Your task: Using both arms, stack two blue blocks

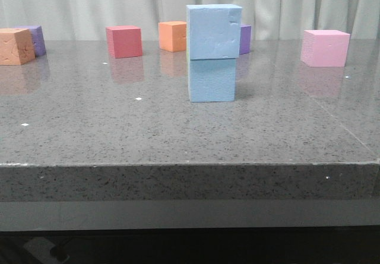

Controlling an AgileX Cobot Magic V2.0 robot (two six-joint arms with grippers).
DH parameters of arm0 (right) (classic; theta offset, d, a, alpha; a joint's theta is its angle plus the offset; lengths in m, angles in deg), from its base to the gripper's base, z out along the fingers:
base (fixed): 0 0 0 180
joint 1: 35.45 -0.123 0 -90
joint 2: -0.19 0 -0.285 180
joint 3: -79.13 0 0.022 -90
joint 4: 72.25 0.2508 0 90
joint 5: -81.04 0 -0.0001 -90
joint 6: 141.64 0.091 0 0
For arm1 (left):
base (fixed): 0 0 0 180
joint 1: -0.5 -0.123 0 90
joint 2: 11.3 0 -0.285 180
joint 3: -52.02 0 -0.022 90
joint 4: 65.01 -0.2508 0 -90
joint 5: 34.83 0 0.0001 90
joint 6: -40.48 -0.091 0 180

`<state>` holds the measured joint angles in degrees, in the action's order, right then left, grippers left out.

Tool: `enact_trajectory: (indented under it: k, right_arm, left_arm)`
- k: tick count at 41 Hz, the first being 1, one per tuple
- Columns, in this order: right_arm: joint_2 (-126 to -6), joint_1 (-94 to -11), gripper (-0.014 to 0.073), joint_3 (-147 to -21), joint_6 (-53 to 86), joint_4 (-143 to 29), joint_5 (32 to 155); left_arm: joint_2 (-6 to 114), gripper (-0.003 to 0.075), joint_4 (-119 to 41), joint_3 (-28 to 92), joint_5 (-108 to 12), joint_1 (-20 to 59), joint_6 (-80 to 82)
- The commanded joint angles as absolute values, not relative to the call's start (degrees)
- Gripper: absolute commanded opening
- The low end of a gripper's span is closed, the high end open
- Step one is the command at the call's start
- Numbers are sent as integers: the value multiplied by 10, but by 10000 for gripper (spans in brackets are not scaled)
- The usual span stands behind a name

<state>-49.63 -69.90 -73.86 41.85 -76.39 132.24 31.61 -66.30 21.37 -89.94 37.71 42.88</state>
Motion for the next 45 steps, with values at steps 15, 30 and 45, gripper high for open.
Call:
enact_trajectory:
  k: [15,30,45]
  right_arm:
    - [-494,-696,-67,-752,413,-764,1286]
    - [-494,-696,-67,-752,413,-764,1285]
    - [-494,-696,-67,-752,413,-764,1285]
  left_arm:
    - [318,-20,-664,215,-834,378,431]
    - [318,-20,-664,215,-834,378,431]
    - [264,-20,-660,186,-829,341,431]
